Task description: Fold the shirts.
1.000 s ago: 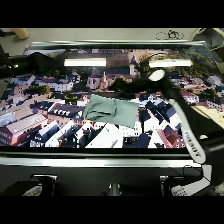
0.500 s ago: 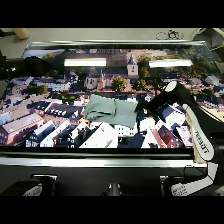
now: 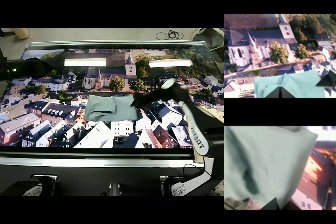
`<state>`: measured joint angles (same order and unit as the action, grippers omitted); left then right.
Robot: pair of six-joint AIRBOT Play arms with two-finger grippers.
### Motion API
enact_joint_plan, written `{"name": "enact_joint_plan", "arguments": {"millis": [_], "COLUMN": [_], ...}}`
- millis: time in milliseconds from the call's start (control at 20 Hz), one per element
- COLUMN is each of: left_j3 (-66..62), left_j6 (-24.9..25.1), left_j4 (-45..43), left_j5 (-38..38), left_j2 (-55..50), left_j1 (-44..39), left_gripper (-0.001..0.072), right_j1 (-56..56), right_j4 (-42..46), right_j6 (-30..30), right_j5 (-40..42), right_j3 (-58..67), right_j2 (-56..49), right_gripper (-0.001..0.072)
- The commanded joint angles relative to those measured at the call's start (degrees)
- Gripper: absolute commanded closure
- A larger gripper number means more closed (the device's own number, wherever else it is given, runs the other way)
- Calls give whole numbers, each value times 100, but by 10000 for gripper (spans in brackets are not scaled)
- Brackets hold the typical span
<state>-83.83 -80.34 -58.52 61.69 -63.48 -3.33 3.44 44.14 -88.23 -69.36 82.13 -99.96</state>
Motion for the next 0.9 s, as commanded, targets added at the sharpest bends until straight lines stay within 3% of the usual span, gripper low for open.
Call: {"name": "enact_joint_plan", "arguments": {"millis": [0, 150, 300, 850], "left_j3": [2, 2, 2, 0], "left_j6": [87, 83, 83, 87], "left_j4": [-7, -4, 0, 0], "left_j5": [-20, -24, -24, -13], "left_j2": [-72, -282, -483, -518], "left_j1": [4, 4, 4, 2], "left_gripper": [680, 680, 680, 680], "right_j1": [-861, -1965, -2942, -5595], "right_j4": [-234, 9, 46, 612], "right_j6": [-96, -684, -896, -911], "right_j5": [-1231, -1665, -2234, -2479], "right_j3": [1464, 2717, 3244, 3257], "right_j2": [310, 660, 809, 1091], "right_gripper": [690, 689, 689, 688]}}
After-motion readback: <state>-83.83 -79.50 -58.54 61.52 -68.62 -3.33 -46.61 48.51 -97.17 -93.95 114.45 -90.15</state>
